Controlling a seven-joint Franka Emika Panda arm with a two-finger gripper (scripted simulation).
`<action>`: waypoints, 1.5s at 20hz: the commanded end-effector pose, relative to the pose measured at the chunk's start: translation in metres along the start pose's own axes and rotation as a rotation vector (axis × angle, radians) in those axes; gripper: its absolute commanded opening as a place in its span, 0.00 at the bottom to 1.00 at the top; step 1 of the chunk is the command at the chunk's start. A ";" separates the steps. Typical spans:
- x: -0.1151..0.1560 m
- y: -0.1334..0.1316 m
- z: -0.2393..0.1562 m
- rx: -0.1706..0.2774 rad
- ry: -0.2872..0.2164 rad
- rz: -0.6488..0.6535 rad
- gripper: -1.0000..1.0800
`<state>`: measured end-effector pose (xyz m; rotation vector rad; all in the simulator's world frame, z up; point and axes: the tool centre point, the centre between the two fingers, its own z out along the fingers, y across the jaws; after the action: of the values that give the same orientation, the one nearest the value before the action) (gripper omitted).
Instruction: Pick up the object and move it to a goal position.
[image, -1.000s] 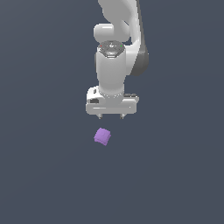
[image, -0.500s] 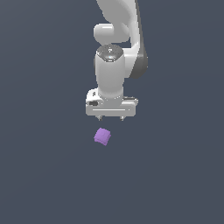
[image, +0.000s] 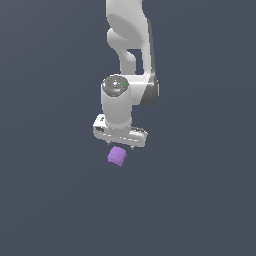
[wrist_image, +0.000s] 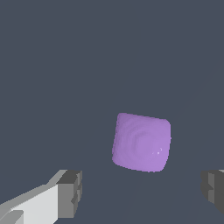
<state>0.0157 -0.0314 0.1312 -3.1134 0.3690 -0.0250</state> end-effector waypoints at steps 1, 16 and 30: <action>0.003 0.007 0.015 -0.002 -0.005 0.059 0.96; 0.005 0.020 0.047 -0.009 -0.015 0.153 0.96; 0.005 0.020 0.091 -0.009 -0.014 0.158 0.00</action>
<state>0.0166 -0.0517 0.0407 -3.0808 0.6147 0.0009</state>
